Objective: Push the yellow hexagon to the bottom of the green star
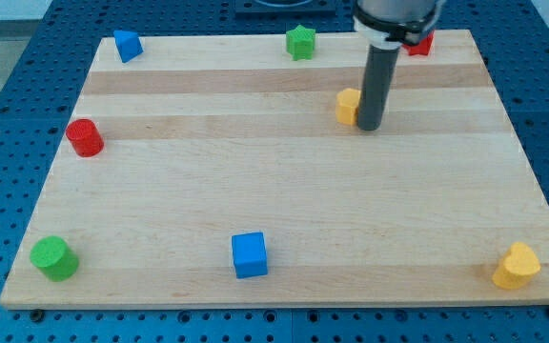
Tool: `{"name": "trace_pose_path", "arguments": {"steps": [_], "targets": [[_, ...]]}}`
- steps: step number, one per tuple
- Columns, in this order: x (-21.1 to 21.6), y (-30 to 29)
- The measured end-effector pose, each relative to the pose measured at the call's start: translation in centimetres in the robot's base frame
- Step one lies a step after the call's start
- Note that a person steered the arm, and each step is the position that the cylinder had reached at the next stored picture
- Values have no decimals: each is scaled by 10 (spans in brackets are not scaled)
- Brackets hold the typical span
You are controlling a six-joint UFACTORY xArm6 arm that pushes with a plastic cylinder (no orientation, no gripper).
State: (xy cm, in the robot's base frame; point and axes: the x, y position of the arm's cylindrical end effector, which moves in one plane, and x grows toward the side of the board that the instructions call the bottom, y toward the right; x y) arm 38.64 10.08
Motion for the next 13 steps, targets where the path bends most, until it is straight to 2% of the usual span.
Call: {"name": "trace_pose_path", "arguments": {"steps": [4,6,7,8,9,11,13], "targets": [[-66,-40],[-69,-82],[-57,-92],[-46,-126],[-53,-145],[-59,-98],[-66,-144]]}}
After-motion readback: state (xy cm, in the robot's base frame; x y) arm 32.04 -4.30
